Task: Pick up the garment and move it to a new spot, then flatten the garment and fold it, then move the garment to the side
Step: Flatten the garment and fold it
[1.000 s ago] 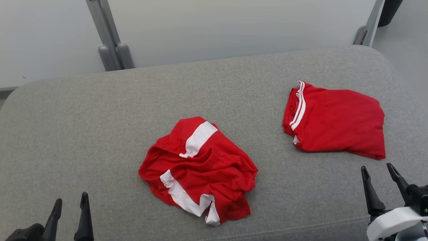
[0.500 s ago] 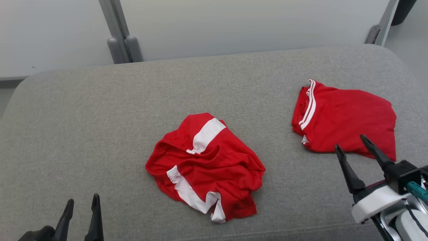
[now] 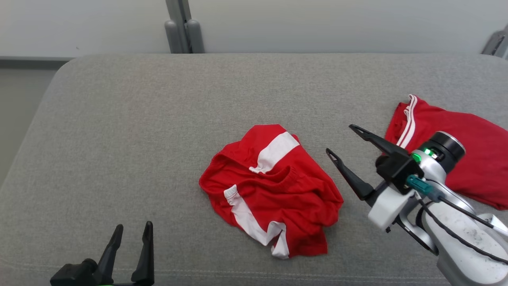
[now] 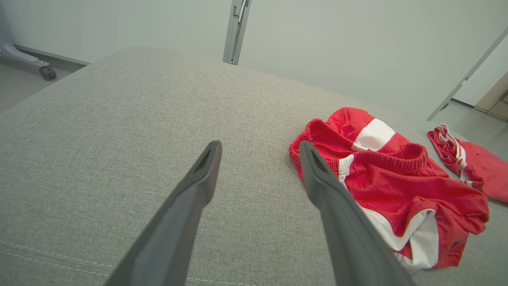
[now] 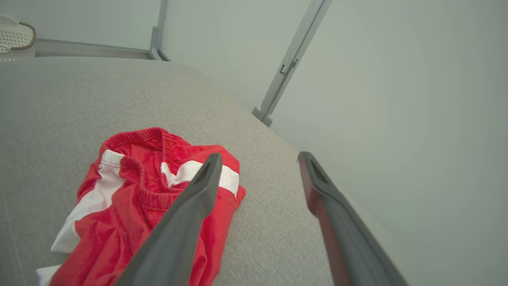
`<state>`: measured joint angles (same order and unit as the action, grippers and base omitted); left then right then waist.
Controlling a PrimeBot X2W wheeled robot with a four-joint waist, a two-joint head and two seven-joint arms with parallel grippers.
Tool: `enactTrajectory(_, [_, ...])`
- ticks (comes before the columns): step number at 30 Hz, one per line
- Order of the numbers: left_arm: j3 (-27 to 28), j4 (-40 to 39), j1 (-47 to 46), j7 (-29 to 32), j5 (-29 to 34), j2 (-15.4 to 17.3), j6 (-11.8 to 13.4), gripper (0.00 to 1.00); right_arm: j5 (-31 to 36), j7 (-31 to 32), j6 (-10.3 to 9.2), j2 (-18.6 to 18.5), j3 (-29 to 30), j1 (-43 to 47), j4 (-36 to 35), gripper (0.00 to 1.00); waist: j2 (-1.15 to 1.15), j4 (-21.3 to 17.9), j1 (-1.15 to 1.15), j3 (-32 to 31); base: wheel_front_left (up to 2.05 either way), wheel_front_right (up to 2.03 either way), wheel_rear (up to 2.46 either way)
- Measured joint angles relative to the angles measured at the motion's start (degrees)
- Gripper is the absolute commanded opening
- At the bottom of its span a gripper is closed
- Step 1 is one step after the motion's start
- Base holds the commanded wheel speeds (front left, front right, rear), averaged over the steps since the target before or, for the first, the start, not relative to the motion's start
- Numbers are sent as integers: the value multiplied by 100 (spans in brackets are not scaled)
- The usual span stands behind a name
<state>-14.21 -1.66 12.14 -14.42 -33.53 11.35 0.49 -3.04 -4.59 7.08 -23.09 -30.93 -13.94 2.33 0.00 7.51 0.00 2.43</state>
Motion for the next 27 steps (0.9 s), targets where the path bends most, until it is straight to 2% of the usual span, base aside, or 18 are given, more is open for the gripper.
enactTrajectory(8, [-347,1,-346,0,4,-327,-165,100,118,571,45,37,-1005,-765,414,100,0,499,0,209,0,0,0])
enactTrajectory(12, [-555,105,-530,0,5,-544,-282,100,-2,755,45,-100,-1954,-1041,614,100,0,773,0,303,0,0,0])
enactTrajectory(15, [-700,197,-587,0,5,-671,-358,100,-194,881,45,-196,-2434,-1217,794,100,0,991,0,355,0,0,0])
enactTrajectory(27, [-834,476,-604,0,2,-747,-438,100,-1061,1225,45,-388,-3317,-2141,1149,100,0,1769,0,486,0,0,0])
